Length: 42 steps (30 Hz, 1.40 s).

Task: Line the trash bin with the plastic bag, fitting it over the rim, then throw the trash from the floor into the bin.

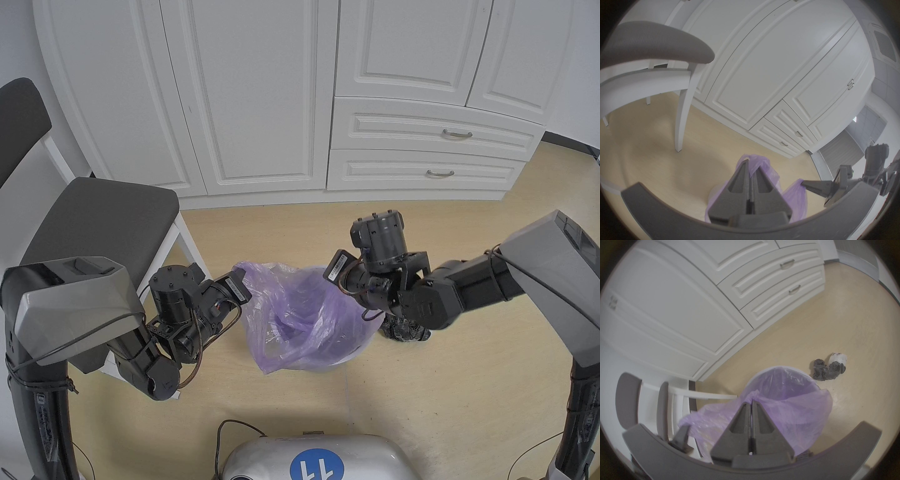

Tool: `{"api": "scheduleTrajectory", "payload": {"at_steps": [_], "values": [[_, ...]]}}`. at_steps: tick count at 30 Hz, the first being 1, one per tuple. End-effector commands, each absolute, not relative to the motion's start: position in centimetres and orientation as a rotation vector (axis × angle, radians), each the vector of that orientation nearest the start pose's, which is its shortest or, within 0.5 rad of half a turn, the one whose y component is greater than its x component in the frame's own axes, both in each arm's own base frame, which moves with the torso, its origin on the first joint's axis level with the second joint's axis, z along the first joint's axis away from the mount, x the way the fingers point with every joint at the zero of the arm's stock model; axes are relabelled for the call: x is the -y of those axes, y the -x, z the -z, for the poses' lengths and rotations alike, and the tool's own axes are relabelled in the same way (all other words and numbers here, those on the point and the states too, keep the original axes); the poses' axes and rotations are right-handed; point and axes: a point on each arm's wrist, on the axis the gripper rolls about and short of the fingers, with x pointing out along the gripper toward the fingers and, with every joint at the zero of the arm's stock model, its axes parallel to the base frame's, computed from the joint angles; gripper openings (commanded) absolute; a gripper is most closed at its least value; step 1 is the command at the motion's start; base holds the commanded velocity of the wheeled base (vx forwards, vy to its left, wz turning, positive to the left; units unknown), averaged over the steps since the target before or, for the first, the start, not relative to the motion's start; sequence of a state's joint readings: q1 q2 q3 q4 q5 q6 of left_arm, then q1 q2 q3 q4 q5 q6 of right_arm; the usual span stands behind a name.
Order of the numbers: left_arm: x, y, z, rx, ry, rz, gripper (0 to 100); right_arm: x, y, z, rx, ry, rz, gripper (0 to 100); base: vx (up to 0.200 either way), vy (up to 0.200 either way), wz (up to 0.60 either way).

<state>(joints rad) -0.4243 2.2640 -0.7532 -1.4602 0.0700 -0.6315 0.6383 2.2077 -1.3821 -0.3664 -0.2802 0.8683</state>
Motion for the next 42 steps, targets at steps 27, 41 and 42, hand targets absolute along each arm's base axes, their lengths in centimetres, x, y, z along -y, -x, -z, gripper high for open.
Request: {"api": "scheduleTrajectory", "payload": {"at_steps": [27,41,42], "values": [[15.9,-32.2,-8.1,-0.161,0.635,0.382,0,-25.5,-40.4,-8.8,-0.686,-0.684,-0.148,0,0.000,0.000,0.00],[19.9,-31.2,-2.4,-0.280,0.582,0.454,0,-17.1,-36.9,-13.4,-0.625,-0.276,-0.163,0,0.000,0.000,0.00],[20.3,-31.1,-2.3,-0.280,0.578,0.466,0,-16.8,-36.3,-13.0,-0.643,-0.255,-0.156,0,0.000,0.000,0.00]]}}
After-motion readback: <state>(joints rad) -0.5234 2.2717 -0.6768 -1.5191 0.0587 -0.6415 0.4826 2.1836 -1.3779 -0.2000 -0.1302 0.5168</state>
